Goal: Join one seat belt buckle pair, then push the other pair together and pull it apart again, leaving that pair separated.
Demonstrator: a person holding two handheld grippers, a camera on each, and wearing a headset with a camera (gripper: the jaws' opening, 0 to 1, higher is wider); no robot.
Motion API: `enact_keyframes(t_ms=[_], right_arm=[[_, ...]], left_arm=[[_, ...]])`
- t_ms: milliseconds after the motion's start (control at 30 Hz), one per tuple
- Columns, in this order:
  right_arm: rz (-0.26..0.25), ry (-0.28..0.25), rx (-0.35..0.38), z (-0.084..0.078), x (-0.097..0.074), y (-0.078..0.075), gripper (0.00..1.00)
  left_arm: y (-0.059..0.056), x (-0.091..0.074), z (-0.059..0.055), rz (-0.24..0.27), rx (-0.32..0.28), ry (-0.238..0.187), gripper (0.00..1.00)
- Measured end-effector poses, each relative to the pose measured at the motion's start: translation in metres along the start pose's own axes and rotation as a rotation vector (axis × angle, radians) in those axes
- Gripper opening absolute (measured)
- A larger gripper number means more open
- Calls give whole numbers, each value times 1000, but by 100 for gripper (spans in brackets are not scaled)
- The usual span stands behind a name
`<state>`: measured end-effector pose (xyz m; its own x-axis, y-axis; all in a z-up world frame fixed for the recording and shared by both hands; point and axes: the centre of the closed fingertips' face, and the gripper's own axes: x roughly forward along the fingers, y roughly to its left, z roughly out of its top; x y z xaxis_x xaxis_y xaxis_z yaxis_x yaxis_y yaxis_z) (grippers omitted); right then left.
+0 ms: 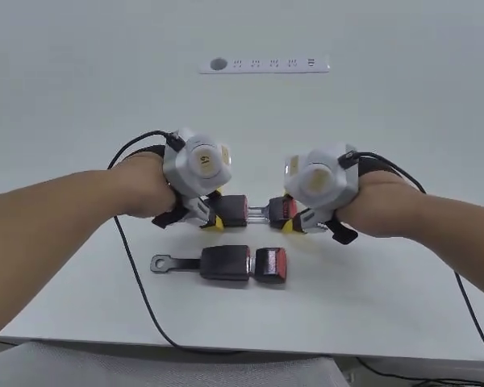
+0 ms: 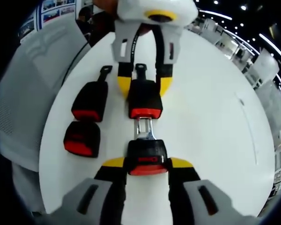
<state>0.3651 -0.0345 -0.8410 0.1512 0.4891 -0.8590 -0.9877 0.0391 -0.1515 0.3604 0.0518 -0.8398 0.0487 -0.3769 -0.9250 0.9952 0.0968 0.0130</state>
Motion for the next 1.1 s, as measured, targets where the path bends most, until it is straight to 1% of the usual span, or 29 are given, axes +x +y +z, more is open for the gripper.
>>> enact_keyframes(t_ms=[267,367,500,567,667,767,800,900,967,1033,1100], right_arm=[[0,-3,-37,1,0,-1,34],[-4,-4,-56,3,1,-1,34],[0,-37,-40,11,4,-1,34],[3,-43,-29,11,6,-2,34],[24,-67,-3,11,6,-2,33],[39,-75,19,11,6,-2,32],[49,-78,20,14,7,-3,32],[41,-75,12,17,10,-2,31],[38,-103,50,25,13,2,31],[26,-87,29,28,15,2,30],[26,-83,34,28,16,0,30]], left_arm=[[0,0,0,-2,9,11,34],[1,1,1,-3,11,6,34],[1,1,1,-5,13,9,33],[0,1,2,-7,22,11,33],[0,1,1,-8,25,13,33],[0,2,1,-7,30,15,33],[1,2,1,-8,33,14,33],[1,2,0,-12,29,0,33],[1,2,1,-12,35,-7,33],[0,2,2,-12,35,-10,33],[0,2,2,-13,34,-13,33]])
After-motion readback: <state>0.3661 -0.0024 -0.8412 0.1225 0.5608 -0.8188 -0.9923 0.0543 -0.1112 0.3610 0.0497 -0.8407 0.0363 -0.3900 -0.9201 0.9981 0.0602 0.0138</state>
